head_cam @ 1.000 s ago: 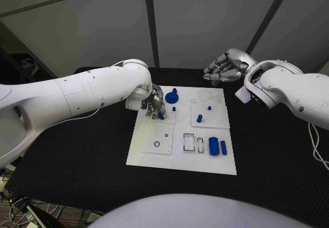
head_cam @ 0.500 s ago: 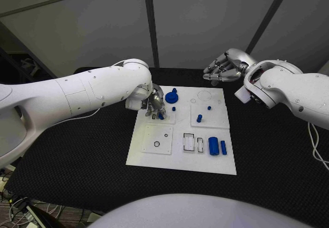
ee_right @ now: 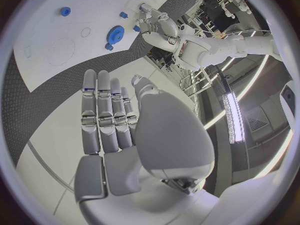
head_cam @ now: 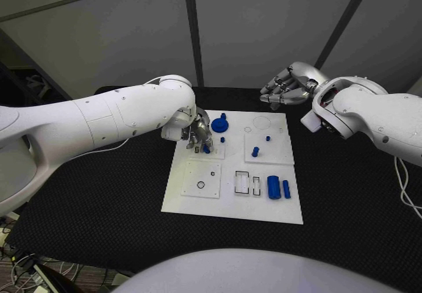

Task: Assemble the parts on the task board

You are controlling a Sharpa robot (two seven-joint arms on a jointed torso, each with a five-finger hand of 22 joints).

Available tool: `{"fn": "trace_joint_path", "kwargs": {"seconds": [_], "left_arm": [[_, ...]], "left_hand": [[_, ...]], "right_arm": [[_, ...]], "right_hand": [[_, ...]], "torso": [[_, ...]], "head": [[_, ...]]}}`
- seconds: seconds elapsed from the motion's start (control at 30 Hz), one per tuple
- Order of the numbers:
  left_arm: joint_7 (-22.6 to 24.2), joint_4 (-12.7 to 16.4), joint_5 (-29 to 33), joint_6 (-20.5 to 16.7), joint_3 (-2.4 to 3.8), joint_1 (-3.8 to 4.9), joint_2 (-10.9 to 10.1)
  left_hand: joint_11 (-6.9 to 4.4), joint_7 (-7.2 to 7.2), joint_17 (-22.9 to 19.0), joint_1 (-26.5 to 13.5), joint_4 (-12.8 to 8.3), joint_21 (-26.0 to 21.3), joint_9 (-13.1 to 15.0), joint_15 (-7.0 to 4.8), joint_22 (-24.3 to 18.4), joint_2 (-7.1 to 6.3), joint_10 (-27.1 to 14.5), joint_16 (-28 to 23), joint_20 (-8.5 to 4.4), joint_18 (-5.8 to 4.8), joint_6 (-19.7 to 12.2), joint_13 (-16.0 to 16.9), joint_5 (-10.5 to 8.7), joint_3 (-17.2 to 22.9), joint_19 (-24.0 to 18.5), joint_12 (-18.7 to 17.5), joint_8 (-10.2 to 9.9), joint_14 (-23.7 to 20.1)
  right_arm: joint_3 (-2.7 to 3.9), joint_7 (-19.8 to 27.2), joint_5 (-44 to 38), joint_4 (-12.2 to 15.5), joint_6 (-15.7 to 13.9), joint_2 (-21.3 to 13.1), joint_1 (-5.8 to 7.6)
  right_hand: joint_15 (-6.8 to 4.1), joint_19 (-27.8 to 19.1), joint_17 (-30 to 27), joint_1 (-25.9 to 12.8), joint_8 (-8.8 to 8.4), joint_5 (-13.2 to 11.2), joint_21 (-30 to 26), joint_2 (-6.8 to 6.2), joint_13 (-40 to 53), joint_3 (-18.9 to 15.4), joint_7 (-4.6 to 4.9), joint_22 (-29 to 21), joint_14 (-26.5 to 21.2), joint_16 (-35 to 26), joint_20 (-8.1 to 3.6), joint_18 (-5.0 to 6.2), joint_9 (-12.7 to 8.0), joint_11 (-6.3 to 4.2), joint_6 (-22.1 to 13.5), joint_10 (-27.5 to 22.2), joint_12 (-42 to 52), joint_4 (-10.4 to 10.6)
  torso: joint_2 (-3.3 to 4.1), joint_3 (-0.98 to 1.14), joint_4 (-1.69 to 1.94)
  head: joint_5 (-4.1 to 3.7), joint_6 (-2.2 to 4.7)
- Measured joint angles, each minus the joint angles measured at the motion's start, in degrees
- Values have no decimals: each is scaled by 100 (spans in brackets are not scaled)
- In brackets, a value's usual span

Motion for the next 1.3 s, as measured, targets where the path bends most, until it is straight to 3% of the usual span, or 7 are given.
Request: {"fn": "trace_joint_path", "kwargs": {"seconds": [0.1, 0.27, 0.43, 0.9, 1.3], "left_arm": [[0, -16, 12, 4, -6, 2, 8], [2, -42, 31, 5, -12, 3, 18], [8, -63, 47, 4, -16, 3, 24], [10, -108, 82, 0, -25, -5, 25], [-5, -133, 159, 4, -37, -19, 25]], "left_hand": [[0, 0, 0, -22, -17, 0, 13, 0, 0, 19, 0, 0, 0, 0, 0, -12, 0, -14, 0, -1, 0, 0], [0, 2, 0, -241, -298, 0, 22, 1, 0, -22, -1, 0, 0, 0, 2, -28, -7, 157, 0, -1, 45, -1], [1, -9, 5, -325, -409, 0, 28, -13, 0, -105, -1, 0, 0, 0, 29, -29, -11, 187, 0, -1, 45, 21], [-3, -51, 17, -666, -233, 0, 27, -25, 0, -250, -3, 0, 0, 0, 70, -34, -28, -135, 0, -1, 47, 41], [-12, -51, 16, -873, -118, 0, -4, -25, 0, -214, -12, -23, 0, 0, 111, -34, -28, -261, 0, 0, 44, 41]], "right_arm": [[0, 0, 0, 0, 0, 0, 0], [0, -1, 0, 2, 1, -5, 0], [0, -2, 0, 3, 1, -6, 0], [0, -4, 0, 3, 4, -10, 0], [0, -10, 0, 2, 10, -10, 0]], "right_hand": [[0, 0, 5, 0, 0, 0, 0, 0, 0, 0, 0, 0, 0, 0, 0, 0, 0, 0, 0, 0, 0, 0], [0, 0, 5, 0, 0, 0, 0, 0, 0, 0, 0, 0, 0, 0, 0, 0, 0, 0, 0, 0, 0, 0], [0, 0, 5, 0, 0, 0, 0, 0, 4, 0, 0, -5, 0, 0, 0, 0, 0, 0, 0, 1, 0, 0], [0, 0, 9, 0, 0, 0, 0, 0, 4, 0, -18, -4, 0, 0, 0, 0, 0, 0, -18, 1, 0, 0], [0, 0, 8, 0, 0, 0, 0, 0, 3, 0, -18, -4, 0, 0, 0, 0, 0, 0, -18, 1, 0, 0]], "torso": [[-1, 0, 0], [-1, -1, -1], [-1, -2, 0], [1, -3, 3], [2, -1, 3]], "head": [[-4, -1], [-9, 3], [-9, 5], [-3, -4], [3, -8]]}}
